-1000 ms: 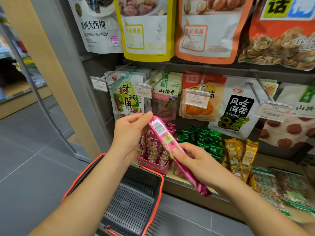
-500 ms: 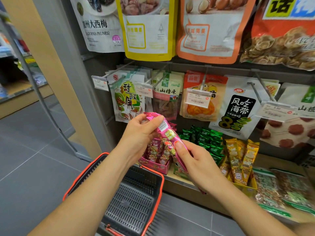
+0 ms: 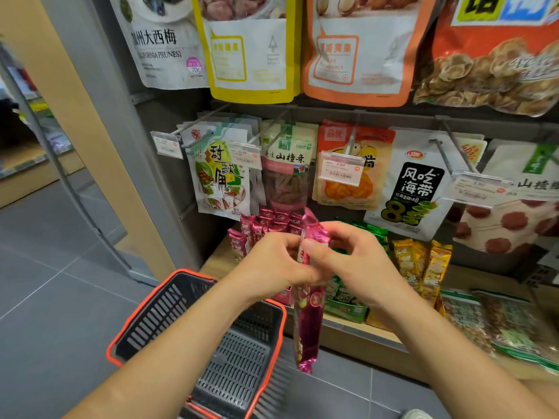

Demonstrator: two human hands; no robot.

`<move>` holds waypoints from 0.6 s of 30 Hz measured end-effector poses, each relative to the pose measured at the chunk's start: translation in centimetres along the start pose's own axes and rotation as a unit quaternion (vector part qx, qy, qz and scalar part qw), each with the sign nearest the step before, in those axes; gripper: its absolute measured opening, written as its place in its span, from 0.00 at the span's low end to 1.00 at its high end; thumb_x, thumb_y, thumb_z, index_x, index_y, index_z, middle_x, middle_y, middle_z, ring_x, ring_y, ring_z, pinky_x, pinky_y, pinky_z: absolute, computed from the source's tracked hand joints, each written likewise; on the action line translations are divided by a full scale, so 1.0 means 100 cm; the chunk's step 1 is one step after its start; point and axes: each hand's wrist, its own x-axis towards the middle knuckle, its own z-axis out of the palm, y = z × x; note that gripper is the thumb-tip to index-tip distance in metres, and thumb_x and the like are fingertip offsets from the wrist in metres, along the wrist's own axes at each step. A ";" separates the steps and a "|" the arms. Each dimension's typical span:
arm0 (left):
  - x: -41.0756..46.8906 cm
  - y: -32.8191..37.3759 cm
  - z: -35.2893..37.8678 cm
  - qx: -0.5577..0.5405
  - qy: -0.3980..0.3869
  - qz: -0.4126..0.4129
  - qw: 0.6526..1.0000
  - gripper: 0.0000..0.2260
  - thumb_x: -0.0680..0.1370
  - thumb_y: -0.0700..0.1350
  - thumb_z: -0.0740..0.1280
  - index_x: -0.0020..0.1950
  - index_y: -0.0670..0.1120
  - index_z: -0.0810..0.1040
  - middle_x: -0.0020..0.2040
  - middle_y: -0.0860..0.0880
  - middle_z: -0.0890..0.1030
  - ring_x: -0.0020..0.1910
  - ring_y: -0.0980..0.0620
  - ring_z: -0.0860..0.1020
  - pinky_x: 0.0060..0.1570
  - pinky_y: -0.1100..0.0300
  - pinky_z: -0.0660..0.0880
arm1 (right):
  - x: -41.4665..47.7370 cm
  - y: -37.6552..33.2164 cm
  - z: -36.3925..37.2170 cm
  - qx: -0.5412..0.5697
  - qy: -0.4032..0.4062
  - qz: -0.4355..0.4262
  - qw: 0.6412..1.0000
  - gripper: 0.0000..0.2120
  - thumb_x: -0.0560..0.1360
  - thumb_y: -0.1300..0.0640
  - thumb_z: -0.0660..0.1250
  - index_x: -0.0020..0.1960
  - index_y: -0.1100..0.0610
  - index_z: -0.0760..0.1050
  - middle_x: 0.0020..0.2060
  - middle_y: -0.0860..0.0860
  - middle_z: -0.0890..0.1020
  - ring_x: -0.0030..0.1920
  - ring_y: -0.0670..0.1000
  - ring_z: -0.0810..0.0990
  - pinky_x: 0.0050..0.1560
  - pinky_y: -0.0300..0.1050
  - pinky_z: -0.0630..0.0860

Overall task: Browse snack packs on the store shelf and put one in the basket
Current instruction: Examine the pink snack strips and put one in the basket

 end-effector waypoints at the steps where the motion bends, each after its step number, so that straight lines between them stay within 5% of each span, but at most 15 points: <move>1: 0.001 -0.001 0.001 -0.001 -0.002 -0.005 1.000 0.10 0.66 0.46 0.77 0.47 0.50 0.85 0.42 0.50 0.86 0.42 0.55 0.83 0.43 0.61 0.79 | -0.001 0.000 0.000 0.007 0.017 -0.009 1.000 0.07 0.72 0.53 0.73 0.49 0.51 0.82 0.44 0.47 0.85 0.48 0.46 0.81 0.51 0.41 0.76; 6: 0.000 -0.006 0.001 0.017 -0.037 -0.031 0.999 0.14 0.63 0.52 0.79 0.46 0.52 0.84 0.41 0.50 0.86 0.40 0.55 0.82 0.46 0.58 0.78 | 0.001 -0.003 -0.019 0.179 0.105 0.010 0.978 0.18 0.65 0.47 0.72 0.51 0.56 0.77 0.41 0.50 0.84 0.43 0.48 0.83 0.47 0.44 0.80; 12: -0.002 -0.012 -0.008 0.008 -0.086 -0.069 0.994 0.11 0.70 0.42 0.77 0.52 0.48 0.83 0.46 0.43 0.85 0.44 0.50 0.81 0.53 0.49 0.79 | -0.002 -0.003 -0.057 0.296 0.163 0.024 0.941 0.13 0.70 0.48 0.68 0.48 0.55 0.76 0.37 0.47 0.83 0.42 0.45 0.81 0.44 0.41 0.78; 18: -0.001 -0.006 -0.024 -0.036 -0.006 -0.039 0.999 0.16 0.67 0.42 0.76 0.53 0.49 0.82 0.45 0.51 0.86 0.41 0.56 0.82 0.40 0.64 0.78 | -0.003 0.002 -0.069 0.348 0.208 0.056 0.913 0.05 0.76 0.52 0.66 0.47 0.54 0.76 0.39 0.49 0.83 0.46 0.47 0.82 0.45 0.43 0.79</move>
